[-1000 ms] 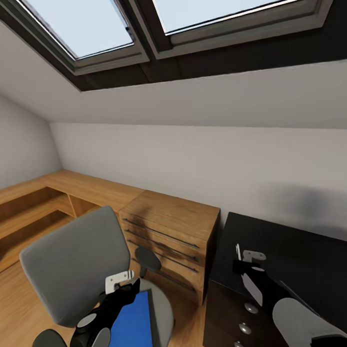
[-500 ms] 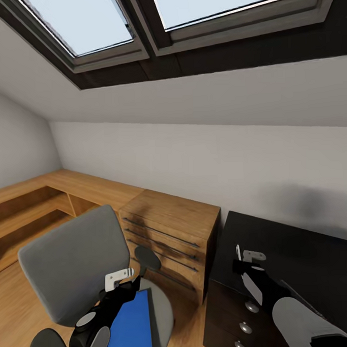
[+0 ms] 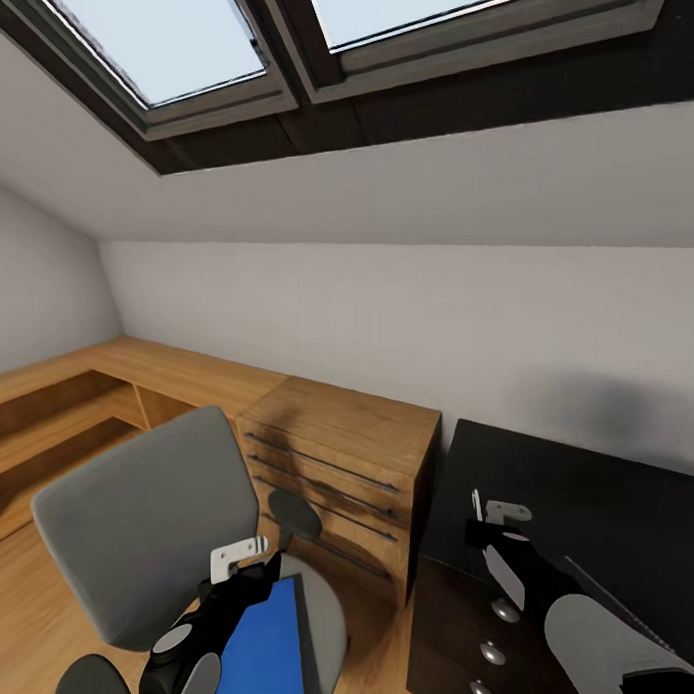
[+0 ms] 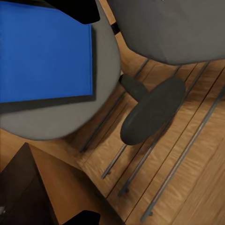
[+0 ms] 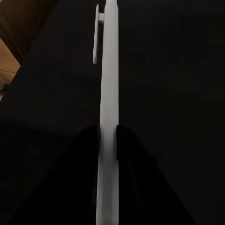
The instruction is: In the bedroom, organize the workspace by keeping the computer under the desk, ensuring the monitor is on the desk, placing the keyboard on the desk next to the monitor, placing the mouse on the desk next to the keyboard, moving the folder from the swivel chair onto the desk next to the mouse, stacking the notebook on top of the folder with the pen on top of the notebook, and positioning the swivel chair next to the desk.
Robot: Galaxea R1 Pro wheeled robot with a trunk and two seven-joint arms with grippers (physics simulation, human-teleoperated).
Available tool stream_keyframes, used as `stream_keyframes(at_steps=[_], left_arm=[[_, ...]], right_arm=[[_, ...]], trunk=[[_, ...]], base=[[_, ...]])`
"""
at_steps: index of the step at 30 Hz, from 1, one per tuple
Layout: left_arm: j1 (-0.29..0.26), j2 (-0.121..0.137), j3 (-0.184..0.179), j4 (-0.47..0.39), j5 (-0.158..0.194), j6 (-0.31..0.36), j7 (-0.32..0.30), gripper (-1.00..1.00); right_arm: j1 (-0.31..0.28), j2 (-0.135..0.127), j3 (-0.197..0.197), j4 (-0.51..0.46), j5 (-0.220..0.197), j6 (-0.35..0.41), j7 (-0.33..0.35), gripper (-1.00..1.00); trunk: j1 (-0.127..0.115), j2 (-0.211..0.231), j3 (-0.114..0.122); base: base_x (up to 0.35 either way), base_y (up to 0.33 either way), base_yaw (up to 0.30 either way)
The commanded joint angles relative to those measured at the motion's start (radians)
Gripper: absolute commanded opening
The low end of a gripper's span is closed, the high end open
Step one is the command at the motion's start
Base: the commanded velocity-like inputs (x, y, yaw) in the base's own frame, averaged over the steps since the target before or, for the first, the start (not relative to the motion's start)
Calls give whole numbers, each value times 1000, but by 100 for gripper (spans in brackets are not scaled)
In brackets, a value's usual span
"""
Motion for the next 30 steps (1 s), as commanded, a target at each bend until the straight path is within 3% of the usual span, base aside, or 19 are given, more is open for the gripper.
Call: stream_keyframes(at_steps=[1,7,8,26,30], left_arm=[[-1,1,-2,-1,11,2,10,100],[-1,2,-2,-1,13,3,10,100],[-1,2,-2,0,13,3,10,100],[-1,3,-2,1,15,4,10,100],[-1,3,-2,1,15,4,10,100]], right_arm=[[0,-1,8,-2,-10,5,-7,-100],[0,-2,8,-4,-9,4,-7,-100],[0,-2,8,-4,-9,4,-7,100],[0,-5,7,-13,-9,-1,-5,100],[0,-6,7,-52,-9,-2,-4,100]], trunk=[[0,-1,-1],[0,-1,-1],[0,-1,-1],[0,-1,-1],[0,-1,-1]], base=[[0,0,0],[0,0,0],[0,0,0],[0,0,0],[0,0,0]])
